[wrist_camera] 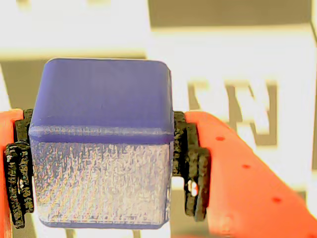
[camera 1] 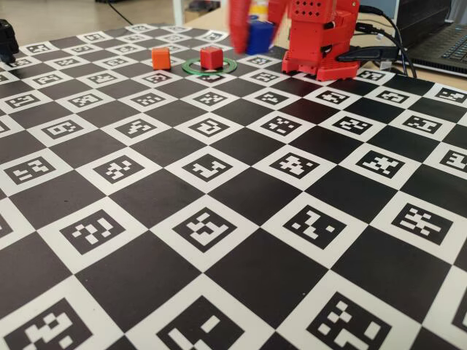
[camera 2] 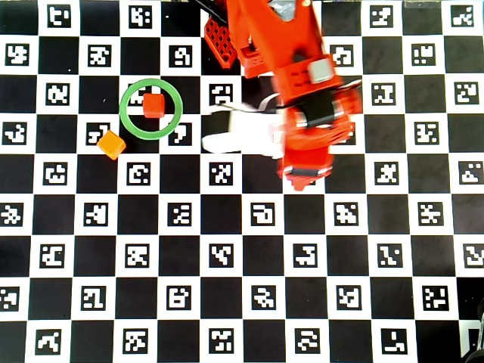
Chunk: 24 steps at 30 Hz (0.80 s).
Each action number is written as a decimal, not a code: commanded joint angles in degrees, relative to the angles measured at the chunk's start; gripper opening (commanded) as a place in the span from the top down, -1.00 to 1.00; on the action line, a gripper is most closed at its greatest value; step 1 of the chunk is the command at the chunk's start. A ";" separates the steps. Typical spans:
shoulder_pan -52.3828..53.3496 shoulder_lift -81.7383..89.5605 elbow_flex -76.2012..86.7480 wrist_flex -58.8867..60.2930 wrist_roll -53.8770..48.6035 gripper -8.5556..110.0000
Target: Grab the red cube then put it in the green circle then put the blue cube on top and finally the orange cube on top
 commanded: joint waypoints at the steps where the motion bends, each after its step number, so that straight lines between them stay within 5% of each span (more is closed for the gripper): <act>1: 9.40 4.31 -4.83 0.09 -8.88 0.64; 24: 53.00 5.62 -2.11 -4.75 -43.77 0.63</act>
